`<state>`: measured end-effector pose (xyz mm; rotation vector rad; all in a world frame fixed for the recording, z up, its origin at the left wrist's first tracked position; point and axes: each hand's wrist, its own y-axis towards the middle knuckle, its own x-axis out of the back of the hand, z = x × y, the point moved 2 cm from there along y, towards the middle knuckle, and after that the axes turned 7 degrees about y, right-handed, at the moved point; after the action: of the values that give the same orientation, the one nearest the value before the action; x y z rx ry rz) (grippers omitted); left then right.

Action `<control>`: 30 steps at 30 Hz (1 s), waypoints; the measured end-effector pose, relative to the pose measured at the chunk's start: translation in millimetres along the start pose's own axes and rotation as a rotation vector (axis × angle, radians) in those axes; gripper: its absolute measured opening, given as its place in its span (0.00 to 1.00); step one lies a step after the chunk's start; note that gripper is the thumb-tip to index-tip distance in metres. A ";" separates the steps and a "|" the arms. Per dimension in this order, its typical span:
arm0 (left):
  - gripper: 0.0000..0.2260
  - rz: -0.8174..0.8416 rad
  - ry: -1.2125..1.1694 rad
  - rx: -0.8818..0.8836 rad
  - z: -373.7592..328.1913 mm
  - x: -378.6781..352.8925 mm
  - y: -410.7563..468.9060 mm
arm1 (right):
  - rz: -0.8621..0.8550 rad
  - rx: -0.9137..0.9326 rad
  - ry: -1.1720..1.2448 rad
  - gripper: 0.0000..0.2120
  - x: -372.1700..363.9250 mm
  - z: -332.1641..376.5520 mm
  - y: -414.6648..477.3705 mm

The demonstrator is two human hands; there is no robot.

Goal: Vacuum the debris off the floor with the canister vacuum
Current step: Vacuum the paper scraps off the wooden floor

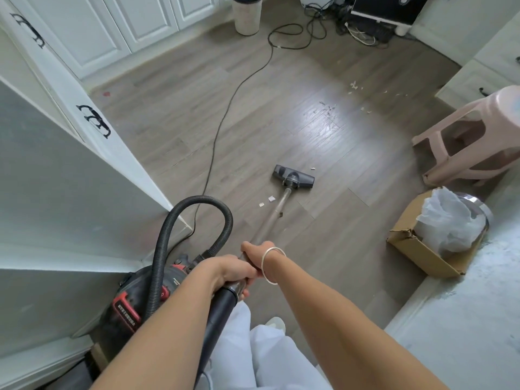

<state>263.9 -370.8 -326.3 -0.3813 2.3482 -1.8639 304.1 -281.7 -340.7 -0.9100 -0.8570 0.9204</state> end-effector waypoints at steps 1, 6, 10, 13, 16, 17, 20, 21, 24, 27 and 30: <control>0.11 -0.002 0.002 0.003 -1.0 -1.8 -1.3 | -0.002 -0.003 0.003 0.23 1.7 -2.1 0.1; 0.11 -0.013 0.005 -0.011 -14.7 -13.8 -5.2 | -0.027 0.022 0.040 0.24 18.4 -9.8 6.0; 0.14 -0.042 0.024 -0.031 -32.2 -22.1 -9.8 | -0.023 0.031 0.042 0.24 37.7 -8.7 10.8; 0.14 -0.038 0.004 -0.041 -49.3 -29.0 -8.5 | -0.036 0.027 0.045 0.25 52.9 -5.5 16.6; 0.11 -0.019 -0.036 -0.008 -66.4 -36.0 1.0 | -0.049 0.005 0.057 0.25 67.0 -2.5 25.4; 0.09 -0.011 -0.051 0.006 -71.8 -37.1 4.2 | -0.048 -0.008 0.062 0.24 71.9 -1.0 28.3; 0.11 0.007 -0.009 0.026 -93.9 -35.4 14.2 | -0.043 -0.031 0.098 0.24 86.5 8.3 40.2; 0.12 0.010 0.017 0.032 -105.2 -31.3 17.5 | -0.048 -0.034 0.116 0.24 92.6 15.4 46.2; 0.09 0.004 0.026 0.046 -129.6 -13.4 24.2 | -0.041 -0.047 0.165 0.23 101.7 38.2 58.4; 0.06 0.008 0.038 0.054 -158.0 9.3 33.4 | -0.007 -0.081 0.238 0.16 109.3 71.4 70.0; 0.06 0.018 0.115 0.075 -189.3 37.9 43.0 | 0.095 -0.122 0.257 0.11 114.0 109.9 80.5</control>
<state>175.3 -194.0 -321.1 -0.2506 2.3353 -2.0091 224.3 -123.3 -349.7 -1.1557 -0.6581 0.8175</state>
